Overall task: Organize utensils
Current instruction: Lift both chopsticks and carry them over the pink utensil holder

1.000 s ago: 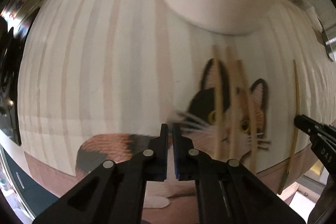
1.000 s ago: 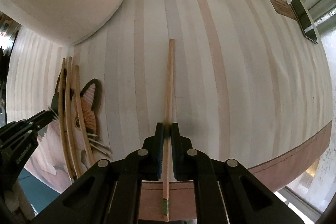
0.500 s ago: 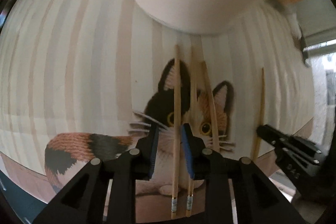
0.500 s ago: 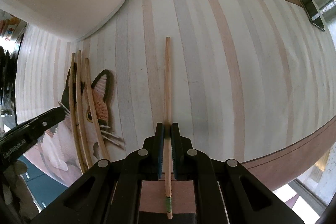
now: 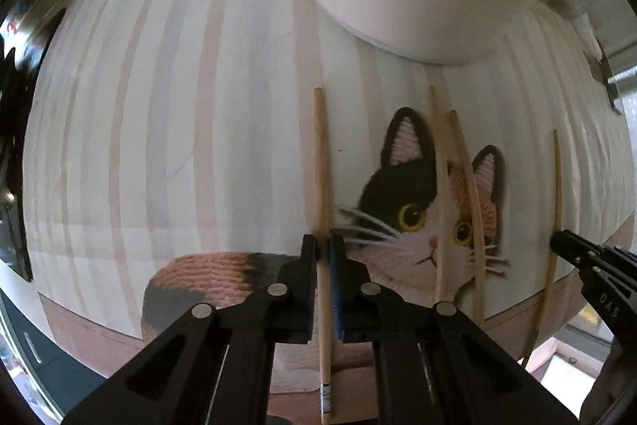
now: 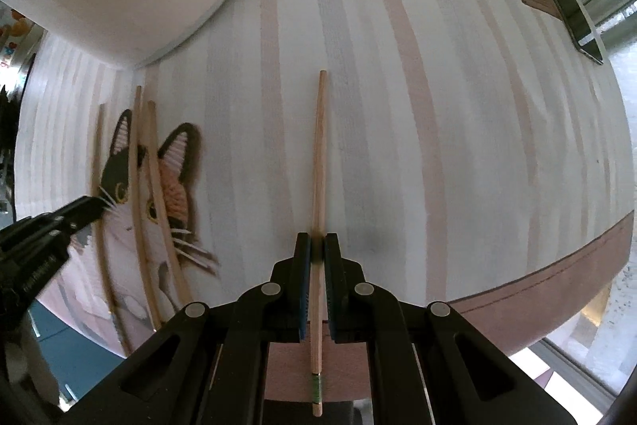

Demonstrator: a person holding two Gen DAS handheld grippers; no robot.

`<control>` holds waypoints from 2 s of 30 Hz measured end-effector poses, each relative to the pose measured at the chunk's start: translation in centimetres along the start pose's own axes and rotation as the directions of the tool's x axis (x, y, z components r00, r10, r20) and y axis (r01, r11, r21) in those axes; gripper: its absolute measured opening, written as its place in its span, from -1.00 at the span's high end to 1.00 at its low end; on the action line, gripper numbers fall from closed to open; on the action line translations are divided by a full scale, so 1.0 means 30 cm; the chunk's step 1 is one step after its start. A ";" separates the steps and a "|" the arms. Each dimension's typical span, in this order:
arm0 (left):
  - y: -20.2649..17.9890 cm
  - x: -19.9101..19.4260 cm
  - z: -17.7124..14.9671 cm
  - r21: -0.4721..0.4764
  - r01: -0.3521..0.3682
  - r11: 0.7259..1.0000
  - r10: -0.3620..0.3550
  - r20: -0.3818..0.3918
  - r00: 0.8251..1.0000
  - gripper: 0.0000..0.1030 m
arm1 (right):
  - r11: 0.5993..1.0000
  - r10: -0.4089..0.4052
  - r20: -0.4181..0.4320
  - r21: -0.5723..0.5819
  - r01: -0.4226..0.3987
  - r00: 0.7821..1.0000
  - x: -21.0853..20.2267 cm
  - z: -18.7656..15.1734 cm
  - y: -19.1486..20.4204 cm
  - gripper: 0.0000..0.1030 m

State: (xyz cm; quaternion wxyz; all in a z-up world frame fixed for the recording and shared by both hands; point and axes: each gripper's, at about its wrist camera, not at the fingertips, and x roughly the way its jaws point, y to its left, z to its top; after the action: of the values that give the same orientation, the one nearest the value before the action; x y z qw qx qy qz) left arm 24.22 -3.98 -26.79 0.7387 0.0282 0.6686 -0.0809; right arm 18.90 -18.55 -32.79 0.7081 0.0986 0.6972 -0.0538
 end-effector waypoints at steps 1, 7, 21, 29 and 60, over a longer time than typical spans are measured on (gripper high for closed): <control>0.010 -0.011 0.005 -0.002 0.003 1.000 -0.003 -0.001 1.000 0.91 | 1.000 0.000 -0.001 0.000 0.000 1.000 -0.004 -0.003 -0.007 0.86; -0.004 -0.024 0.013 0.007 -0.019 1.000 0.019 -0.002 1.000 0.83 | 1.000 -0.029 -0.037 -0.008 0.028 0.999 -0.002 0.001 -0.014 0.83; 0.057 0.123 0.017 0.019 -0.035 0.999 0.035 0.002 0.999 0.82 | 0.998 -0.063 -0.046 -0.027 0.062 0.997 0.003 0.023 -0.012 0.68; 0.050 0.083 0.017 0.027 -0.088 0.996 0.086 0.084 0.993 0.92 | 0.999 -0.034 0.005 0.013 0.034 0.999 -0.017 0.072 -0.046 0.87; 0.037 -0.939 -0.001 -0.004 0.205 0.979 -0.150 0.666 0.730 0.93 | 0.957 0.231 0.653 -0.017 -0.290 0.722 -0.899 0.197 -0.024 0.87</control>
State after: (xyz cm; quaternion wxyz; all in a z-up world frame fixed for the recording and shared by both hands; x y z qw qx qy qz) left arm 21.75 -0.57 1.08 0.9169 -0.0948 0.3653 -0.1299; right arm 23.92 -22.17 -5.89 0.9005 0.2012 0.3853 -0.0144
